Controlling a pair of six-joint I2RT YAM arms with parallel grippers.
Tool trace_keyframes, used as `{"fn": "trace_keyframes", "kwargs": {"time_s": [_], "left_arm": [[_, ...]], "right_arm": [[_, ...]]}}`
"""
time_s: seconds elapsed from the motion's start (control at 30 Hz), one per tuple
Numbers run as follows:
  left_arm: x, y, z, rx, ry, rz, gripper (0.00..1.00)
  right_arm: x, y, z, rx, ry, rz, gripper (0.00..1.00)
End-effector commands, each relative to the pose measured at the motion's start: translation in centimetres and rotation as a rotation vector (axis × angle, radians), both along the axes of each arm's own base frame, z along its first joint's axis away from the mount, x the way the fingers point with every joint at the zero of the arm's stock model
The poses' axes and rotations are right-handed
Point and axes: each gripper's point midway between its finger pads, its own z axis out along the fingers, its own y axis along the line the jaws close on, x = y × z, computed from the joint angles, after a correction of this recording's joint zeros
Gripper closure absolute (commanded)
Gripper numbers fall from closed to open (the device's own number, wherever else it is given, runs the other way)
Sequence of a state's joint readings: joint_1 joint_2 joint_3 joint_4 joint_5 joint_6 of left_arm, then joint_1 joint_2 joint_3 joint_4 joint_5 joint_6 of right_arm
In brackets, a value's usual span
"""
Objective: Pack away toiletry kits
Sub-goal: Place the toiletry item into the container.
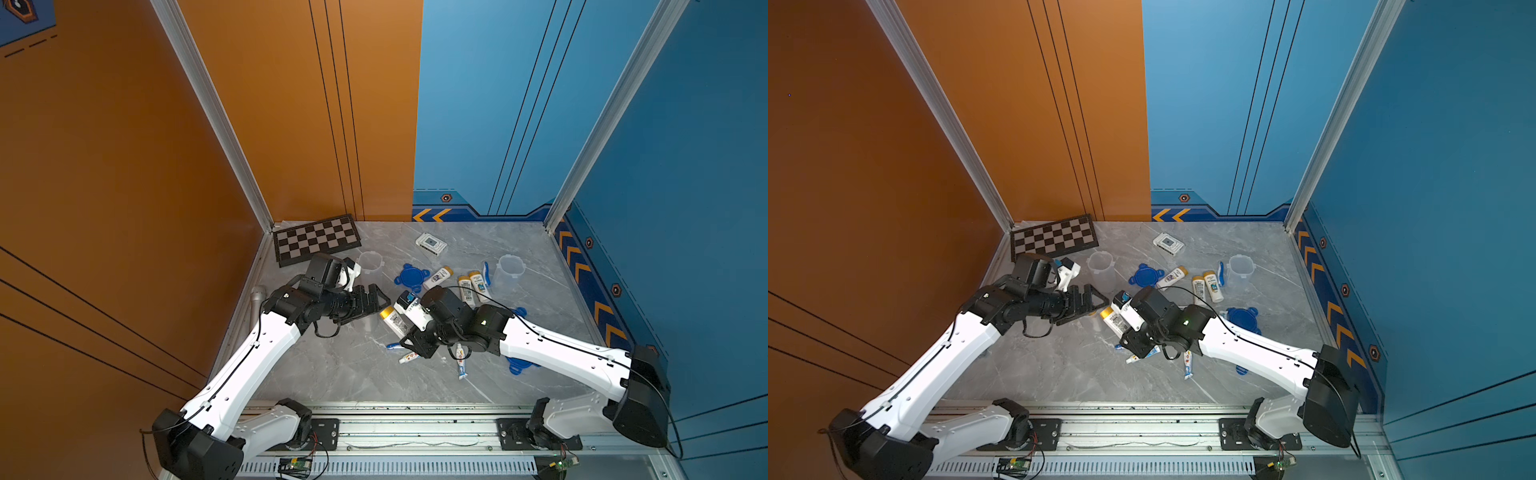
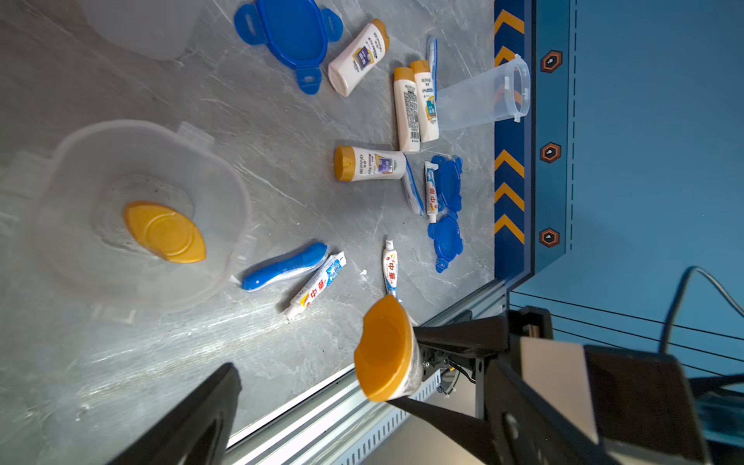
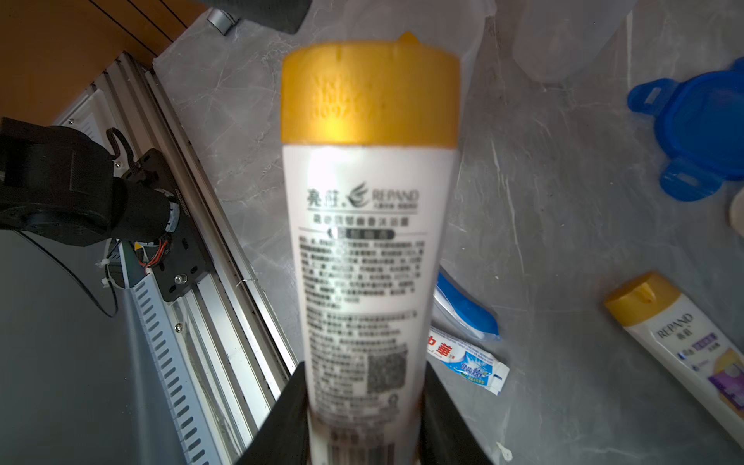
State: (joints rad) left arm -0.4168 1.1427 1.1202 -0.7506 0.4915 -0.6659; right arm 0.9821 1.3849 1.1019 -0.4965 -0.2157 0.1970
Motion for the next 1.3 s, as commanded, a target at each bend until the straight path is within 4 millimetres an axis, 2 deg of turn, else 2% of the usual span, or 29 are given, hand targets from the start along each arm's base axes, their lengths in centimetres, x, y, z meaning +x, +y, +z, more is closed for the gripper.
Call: {"fn": "trace_keyframes", "kwargs": {"time_s": [0.0, 0.23, 0.3, 0.37, 0.47, 0.7, 0.77, 0.83, 0.93, 1.0, 1.13, 1.27], "left_arm": [[-0.7, -1.6, 0.3, -0.070, 0.005, -0.068, 0.09], [-1.1, -2.7, -1.0, -0.080, 0.029, -0.107, 0.24], [-1.1, -2.8, -1.5, -0.086, 0.039, -0.107, 0.31], [-0.9, -3.0, -1.2, -0.103, 0.032, -0.107, 0.37], [-0.9, -3.1, -1.3, -0.106, 0.036, -0.110, 0.50], [-0.7, -2.6, -0.8, -0.102, 0.006, -0.099, 0.92], [-0.5, -1.8, -0.8, -0.075, -0.013, -0.079, 0.97], [-0.2, -0.7, -0.5, -0.021, -0.047, -0.063, 1.00], [0.6, 1.5, 0.3, 0.109, -0.128, -0.014, 1.00], [1.8, 3.4, 1.1, 0.208, -0.205, 0.052, 1.00], [4.3, 6.3, 3.2, 0.365, -0.360, 0.179, 1.00], [6.3, 7.0, 3.7, 0.463, -0.438, 0.224, 1.00]], "right_arm": [[0.1, 1.7, 1.9, 0.071, 0.000, 0.007, 0.82], [0.0, 3.2, 2.5, 0.102, 0.000, 0.033, 0.82], [0.1, 3.4, 2.8, 0.111, -0.003, 0.034, 0.82], [0.1, 3.6, 2.9, 0.115, -0.001, 0.037, 0.82], [0.3, 3.8, 2.8, 0.114, -0.003, 0.034, 0.81], [1.6, 3.5, 2.5, 0.107, -0.005, -0.005, 0.77], [2.1, 3.3, 2.4, 0.100, -0.007, -0.022, 0.70], [2.6, 2.7, 2.2, 0.080, -0.012, -0.054, 0.48], [2.9, 0.8, 1.1, 0.010, -0.010, -0.110, 0.22], [3.3, -1.5, -0.3, -0.062, -0.005, -0.175, 0.16], [3.5, -7.0, -3.2, -0.211, 0.038, -0.334, 0.13], [3.1, -11.3, -4.9, -0.359, 0.080, -0.459, 0.13]]}}
